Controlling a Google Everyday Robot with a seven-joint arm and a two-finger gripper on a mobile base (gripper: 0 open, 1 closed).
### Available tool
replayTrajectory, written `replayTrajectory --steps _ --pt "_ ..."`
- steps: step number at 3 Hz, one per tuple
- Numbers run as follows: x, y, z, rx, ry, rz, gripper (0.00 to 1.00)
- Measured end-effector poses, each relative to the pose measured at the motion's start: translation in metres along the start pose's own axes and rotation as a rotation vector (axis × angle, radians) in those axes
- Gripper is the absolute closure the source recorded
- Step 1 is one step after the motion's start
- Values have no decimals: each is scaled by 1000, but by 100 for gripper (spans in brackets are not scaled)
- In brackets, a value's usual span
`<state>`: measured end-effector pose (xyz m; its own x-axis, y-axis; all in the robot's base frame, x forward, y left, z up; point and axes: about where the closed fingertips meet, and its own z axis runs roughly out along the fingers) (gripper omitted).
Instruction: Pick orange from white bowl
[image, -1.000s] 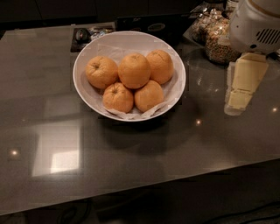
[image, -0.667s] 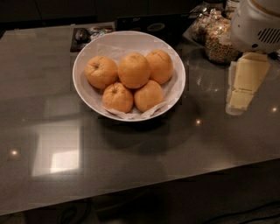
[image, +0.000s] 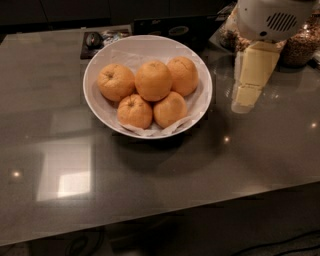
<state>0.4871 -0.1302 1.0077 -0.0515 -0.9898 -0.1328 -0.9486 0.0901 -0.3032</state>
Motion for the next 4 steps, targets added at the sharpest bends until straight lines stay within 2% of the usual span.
replayTrajectory --steps 1,2,3,4 --pt "-47 -14 -12 33 -37 -115 0" --pt "-79 -19 -14 36 -103 -219 0" --pt "-77 -20 -12 54 -97 -205 0" --pt "-97 -26 9 46 -85 -229 0"
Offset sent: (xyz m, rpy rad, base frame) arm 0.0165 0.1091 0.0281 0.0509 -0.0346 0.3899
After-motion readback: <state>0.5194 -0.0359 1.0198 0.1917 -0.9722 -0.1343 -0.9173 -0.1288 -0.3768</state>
